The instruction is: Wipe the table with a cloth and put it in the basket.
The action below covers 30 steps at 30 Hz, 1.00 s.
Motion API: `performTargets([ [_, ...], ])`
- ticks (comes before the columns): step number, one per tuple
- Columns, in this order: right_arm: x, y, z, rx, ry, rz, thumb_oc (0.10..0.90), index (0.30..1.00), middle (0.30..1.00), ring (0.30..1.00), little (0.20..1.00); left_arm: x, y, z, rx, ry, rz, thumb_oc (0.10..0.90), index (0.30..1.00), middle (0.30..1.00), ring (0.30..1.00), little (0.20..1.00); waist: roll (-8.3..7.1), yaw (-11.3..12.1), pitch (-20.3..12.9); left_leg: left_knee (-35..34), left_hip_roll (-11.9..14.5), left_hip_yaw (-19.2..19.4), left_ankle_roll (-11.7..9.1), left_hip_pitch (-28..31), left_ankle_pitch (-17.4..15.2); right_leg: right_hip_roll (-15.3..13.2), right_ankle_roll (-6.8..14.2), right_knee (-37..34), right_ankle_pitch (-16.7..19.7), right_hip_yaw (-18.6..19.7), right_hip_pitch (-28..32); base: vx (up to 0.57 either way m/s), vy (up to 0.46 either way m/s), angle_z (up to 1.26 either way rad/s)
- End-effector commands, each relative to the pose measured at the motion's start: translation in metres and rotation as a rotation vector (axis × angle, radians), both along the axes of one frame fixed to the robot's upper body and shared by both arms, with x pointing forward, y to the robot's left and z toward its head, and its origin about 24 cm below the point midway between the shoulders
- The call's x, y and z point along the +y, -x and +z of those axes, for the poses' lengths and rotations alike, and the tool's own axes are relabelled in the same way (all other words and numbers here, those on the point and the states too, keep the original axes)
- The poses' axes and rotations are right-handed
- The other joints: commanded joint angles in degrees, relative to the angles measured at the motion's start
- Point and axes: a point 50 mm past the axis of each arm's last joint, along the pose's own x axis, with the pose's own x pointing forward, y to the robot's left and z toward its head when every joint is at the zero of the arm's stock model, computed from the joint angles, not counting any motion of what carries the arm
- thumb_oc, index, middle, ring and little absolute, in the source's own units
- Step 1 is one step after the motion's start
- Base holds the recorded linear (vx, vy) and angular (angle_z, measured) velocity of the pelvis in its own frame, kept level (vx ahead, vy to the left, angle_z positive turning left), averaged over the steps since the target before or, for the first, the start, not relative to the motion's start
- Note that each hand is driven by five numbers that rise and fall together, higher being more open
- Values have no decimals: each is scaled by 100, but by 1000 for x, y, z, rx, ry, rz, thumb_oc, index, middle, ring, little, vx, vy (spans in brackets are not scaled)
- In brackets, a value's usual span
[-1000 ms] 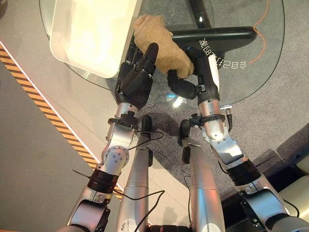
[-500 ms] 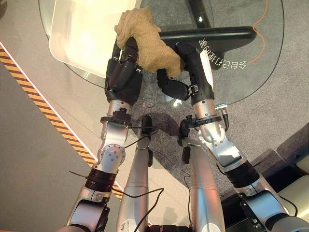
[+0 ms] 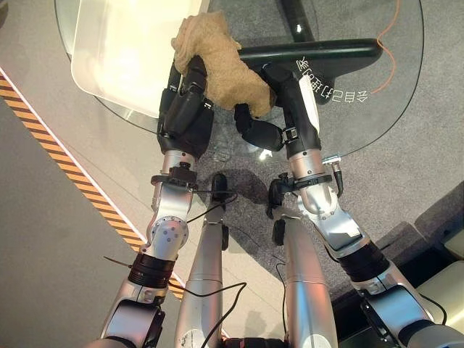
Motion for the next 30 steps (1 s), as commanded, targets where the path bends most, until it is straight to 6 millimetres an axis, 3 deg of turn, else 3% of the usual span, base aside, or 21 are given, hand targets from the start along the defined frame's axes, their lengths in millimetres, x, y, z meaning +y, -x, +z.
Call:
performTargets([
  [1,12,38,66,-350,-119,147,800,900,900,900,900,-20,34,53,-362,-12,-98,100,300,300,300,200,188,23,-127,123,-285,406,481,165,-123,292,91,-428,298,0,257,0,0,0],
  [12,10,39,65,-350,-127,152,800,900,900,900,900,-15,34,53,-367,-1,-66,100,300,300,300,200,178,16,-127,169,-274,430,485,173,-164,279,94,-392,278,-4,257,0,0,0],
  [30,9,38,66,-358,-147,129,800,900,900,900,900,14,39,59,-406,135,205,100,300,300,300,200,166,62,-127,225,-304,391,491,124,-185,283,78,-321,248,-16,208,0,0,0],
])
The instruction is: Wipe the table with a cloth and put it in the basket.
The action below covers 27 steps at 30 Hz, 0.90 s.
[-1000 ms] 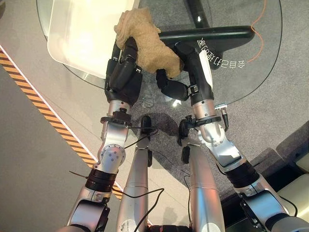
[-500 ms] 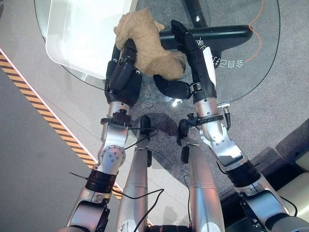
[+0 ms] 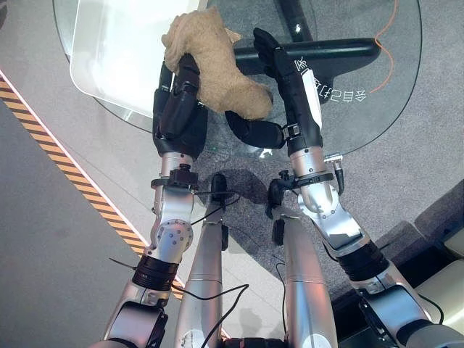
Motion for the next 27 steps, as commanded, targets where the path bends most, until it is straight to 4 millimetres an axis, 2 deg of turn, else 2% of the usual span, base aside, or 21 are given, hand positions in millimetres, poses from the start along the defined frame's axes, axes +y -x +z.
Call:
performTargets([
  [1,6,36,60,-337,-116,110,800,900,900,900,900,13,35,59,-373,86,91,100,300,300,300,200,163,42,-128,226,-307,388,489,118,-188,277,78,-316,243,-25,209,0,0,0],
  [10,3,40,63,-367,-115,85,800,900,900,900,900,24,39,61,-372,139,209,100,300,300,300,200,121,19,-128,298,-308,384,492,70,-215,305,71,-242,220,-10,167,0,0,0],
  [21,-11,34,54,-341,-129,14,800,900,900,900,900,39,46,66,-402,149,362,100,300,300,300,200,106,-18,-128,291,-289,398,474,102,-234,315,75,-252,201,9,198,0,0,0],
  [27,-14,32,54,-347,-139,-22,800,900,900,900,900,47,47,69,-383,139,501,100,300,300,300,200,110,-19,-128,323,-289,394,465,96,-250,320,67,-220,176,17,194,0,0,0],
])
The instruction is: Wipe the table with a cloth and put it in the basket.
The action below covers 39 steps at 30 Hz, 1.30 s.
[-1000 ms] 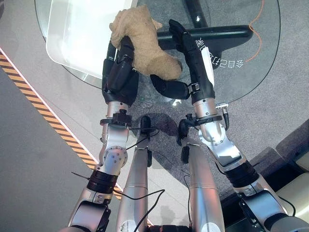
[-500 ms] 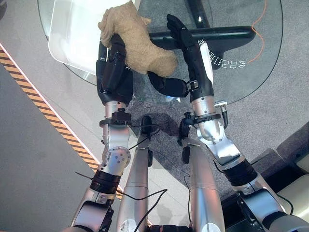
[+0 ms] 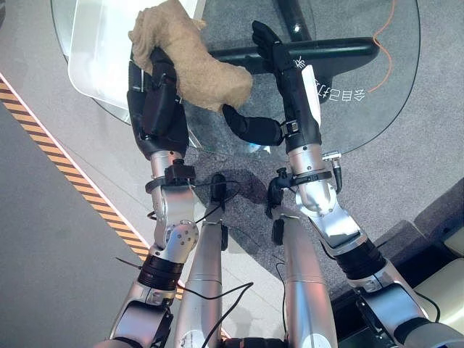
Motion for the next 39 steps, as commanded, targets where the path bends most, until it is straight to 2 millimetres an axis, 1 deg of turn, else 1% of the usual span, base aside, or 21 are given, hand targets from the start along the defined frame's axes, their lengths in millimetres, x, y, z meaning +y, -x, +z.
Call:
performTargets([
  [1,-14,31,51,-328,-128,-14,800,900,900,900,900,32,41,61,-396,34,234,100,300,300,300,200,113,41,-129,314,-289,396,443,102,-238,311,62,-225,172,5,203,0,0,0],
  [5,-21,27,49,-320,-156,-69,800,900,900,900,900,38,39,60,-383,27,295,100,300,300,300,200,116,27,-129,345,-285,398,427,104,-252,316,61,-195,158,20,203,0,0,0],
  [7,-30,22,44,-307,-191,-152,800,900,900,900,900,42,39,62,-379,21,333,100,300,300,300,200,119,5,-129,363,-276,409,417,85,-261,317,60,-184,149,38,187,0,0,0],
  [8,-32,21,44,-305,-200,-166,800,900,900,900,900,42,39,62,-380,19,338,100,300,300,300,200,118,3,-129,368,-275,411,415,80,-263,317,60,-182,149,39,182,1,36,-1],
  [9,-47,12,33,-259,-276,-289,800,900,900,900,900,46,38,62,-374,13,376,100,300,300,300,200,121,-26,-129,358,-256,425,405,106,-273,317,66,-180,139,53,196,-1,34,-2],
  [10,-50,11,31,-248,-294,-306,800,900,900,900,900,47,37,62,-373,13,383,100,300,300,300,200,121,-31,-129,348,-253,430,404,116,-274,320,66,-187,136,57,204,-1,58,-2],
  [11,-61,6,21,-220,-334,-375,800,900,900,900,900,50,37,61,-369,14,406,100,300,300,300,200,127,-49,-129,334,-248,433,409,126,-279,322,72,-182,119,65,210,1,43,-2],
  [13,-69,4,14,-203,-360,-429,800,900,900,900,900,52,37,62,-366,15,421,100,300,300,300,200,133,-59,-129,302,-244,445,418,148,-279,325,73,-204,114,67,226,-2,35,-6],
  [14,-78,2,9,-192,-389,-484,800,900,900,900,900,55,36,62,-362,19,433,100,300,300,300,200,144,-69,-129,282,-242,453,423,160,-283,322,74,-221,114,70,235,-4,22,-9],
  [19,-99,-2,2,-175,-436,-630,800,900,900,900,900,61,34,61,-348,18,459,100,300,300,300,200,163,-75,-129,275,-248,444,424,197,-304,326,75,-227,109,84,257,0,7,-5],
  [21,-111,-6,-1,-167,-466,-694,800,900,900,900,900,63,32,62,-341,17,477,100,300,300,300,200,175,-75,-129,262,-246,445,423,207,-312,325,81,-232,107,84,262,0,0,0],
  [22,-113,-6,-1,-165,-470,-704,800,900,900,900,900,64,32,62,-340,17,479,100,300,300,300,200,174,-76,-129,259,-243,446,423,209,-314,325,82,-232,106,84,262,0,0,0],
  [23,-119,-7,-3,-157,-487,-737,800,900,900,900,900,65,31,63,-337,15,489,100,300,300,300,200,174,-80,-129,259,-241,443,420,203,-317,322,88,-233,108,90,255,0,0,0],
  [24,-119,-7,-3,-157,-487,-737,800,900,900,900,900,65,31,63,-337,15,489,100,300,300,300,200,174,-80,-129,259,-241,443,420,203,-317,322,88,-233,108,90,255,0,0,0],
  [25,-127,-9,-6,-152,-495,-785,800,900,900,900,900,67,29,64,-333,11,507,100,300,300,300,200,177,-86,-129,247,-244,438,419,198,-320,326,94,-246,111,94,250,0,0,0],
  [26,-129,-9,-7,-150,-500,-791,800,900,900,900,900,67,29,64,-333,10,511,100,300,300,300,200,177,-87,-129,245,-243,439,418,198,-321,326,95,-249,111,95,250,0,0,0],
  [27,-136,-11,-11,-136,-514,-828,800,900,900,900,900,69,27,66,-328,0,535,100,300,300,300,200,177,-96,-129,233,-236,446,414,207,-324,333,95,-267,110,102,260,0,0,0],
  [30,-146,-14,-17,-109,-532,-878,800,900,900,900,900,74,24,69,-321,-14,574,100,300,300,300,200,186,-97,-129,233,-232,451,409,222,-330,334,94,-277,109,103,276,0,0,0],
  [32,-157,-16,-24,-86,-554,-926,800,900,900,900,900,78,21,73,-310,-24,614,100,300,300,300,200,200,-99,-129,216,-224,457,401,234,-334,329,93,-299,105,100,293,0,0,0],
  [37,-169,-20,-36,-38,-573,-1006,800,900,900,900,900,83,15,80,-286,-52,685,100,300,300,300,200,205,-119,-129,225,-221,453,388,232,-342,337,95,-312,104,109,304,0,0,0],
  [39,-178,-23,-45,6,-581,-1042,800,900,900,900,900,86,10,84,-267,-59,723,100,300,300,300,200,213,-125,-129,214,-213,460,376,228,-337,342,92,-329,106,109,305,0,0,0],
])
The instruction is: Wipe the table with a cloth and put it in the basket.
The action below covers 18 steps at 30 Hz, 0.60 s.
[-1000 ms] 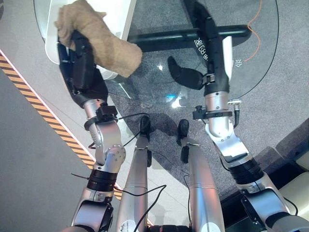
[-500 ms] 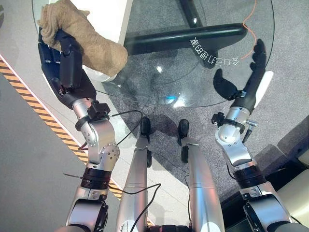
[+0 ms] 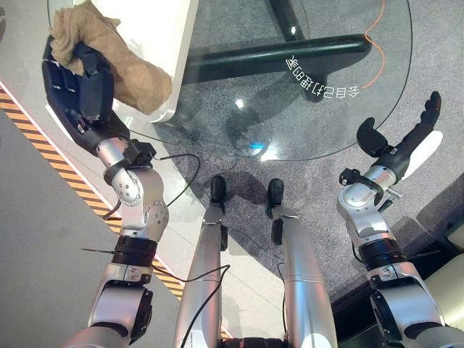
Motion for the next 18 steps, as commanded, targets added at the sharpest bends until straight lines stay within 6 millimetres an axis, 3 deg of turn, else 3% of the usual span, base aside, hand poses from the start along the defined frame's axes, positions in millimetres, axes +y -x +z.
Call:
performTargets([
  [1,-28,9,30,-181,-2,-113,800,900,900,900,900,13,29,62,-354,-83,140,100,300,300,300,200,209,-105,-131,144,-242,314,367,189,-317,302,75,-311,73,-48,313,0,0,0],
  [18,-61,-1,-18,92,-97,-151,800,900,900,900,900,34,-1,102,-146,-228,392,100,300,300,300,200,173,-191,-131,102,-159,367,310,143,-323,299,40,-458,82,-79,327,-4,-1,-1],
])
